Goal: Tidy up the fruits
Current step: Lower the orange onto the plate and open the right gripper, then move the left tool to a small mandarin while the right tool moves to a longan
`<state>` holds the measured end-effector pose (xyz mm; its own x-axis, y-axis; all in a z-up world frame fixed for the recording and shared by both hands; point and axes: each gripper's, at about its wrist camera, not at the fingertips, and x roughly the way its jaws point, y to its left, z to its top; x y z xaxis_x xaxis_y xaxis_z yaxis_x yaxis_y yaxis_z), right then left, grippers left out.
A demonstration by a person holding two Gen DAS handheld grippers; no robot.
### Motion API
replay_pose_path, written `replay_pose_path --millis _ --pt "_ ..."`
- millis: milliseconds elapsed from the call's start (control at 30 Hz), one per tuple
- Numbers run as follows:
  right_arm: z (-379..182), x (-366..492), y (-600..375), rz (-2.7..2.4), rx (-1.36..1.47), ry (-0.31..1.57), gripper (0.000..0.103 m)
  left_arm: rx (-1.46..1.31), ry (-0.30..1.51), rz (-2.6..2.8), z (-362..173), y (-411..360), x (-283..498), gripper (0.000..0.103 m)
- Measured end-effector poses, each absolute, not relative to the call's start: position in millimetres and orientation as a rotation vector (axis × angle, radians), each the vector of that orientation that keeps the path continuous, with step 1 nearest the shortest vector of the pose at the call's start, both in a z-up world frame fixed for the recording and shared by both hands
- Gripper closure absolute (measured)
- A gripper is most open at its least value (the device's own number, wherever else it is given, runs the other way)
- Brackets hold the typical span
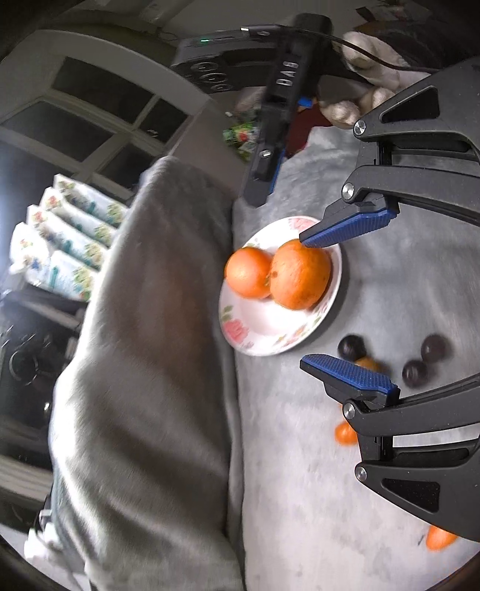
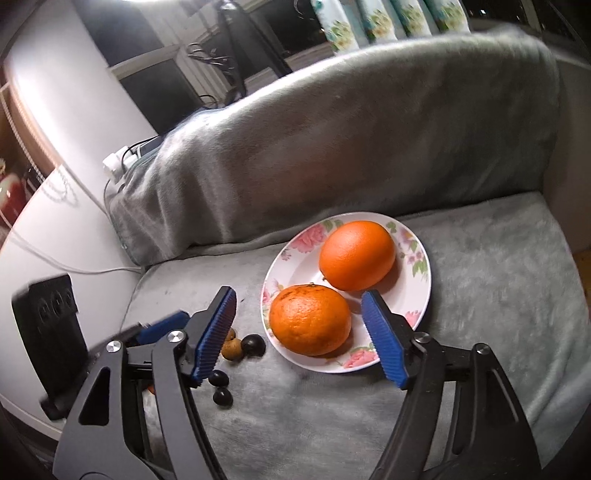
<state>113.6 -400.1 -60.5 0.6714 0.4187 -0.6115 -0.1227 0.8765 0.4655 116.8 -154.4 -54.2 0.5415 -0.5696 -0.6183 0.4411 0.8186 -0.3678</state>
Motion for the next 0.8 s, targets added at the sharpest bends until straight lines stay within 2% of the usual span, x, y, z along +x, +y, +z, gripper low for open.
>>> replay_pose_path --millis 433,800 --pt "-55.7 94.8 -369.8 0.396 0.319 0.701 0.029 -0.208 0.720 -0.412 -49.5 -62.3 95.5 0.044" --pt "-56.1 91.5 -299.7 0.493 -0.001 0.734 0.029 -0.208 0.739 -0.314 -66.8 -16.9 62.2 0.044"
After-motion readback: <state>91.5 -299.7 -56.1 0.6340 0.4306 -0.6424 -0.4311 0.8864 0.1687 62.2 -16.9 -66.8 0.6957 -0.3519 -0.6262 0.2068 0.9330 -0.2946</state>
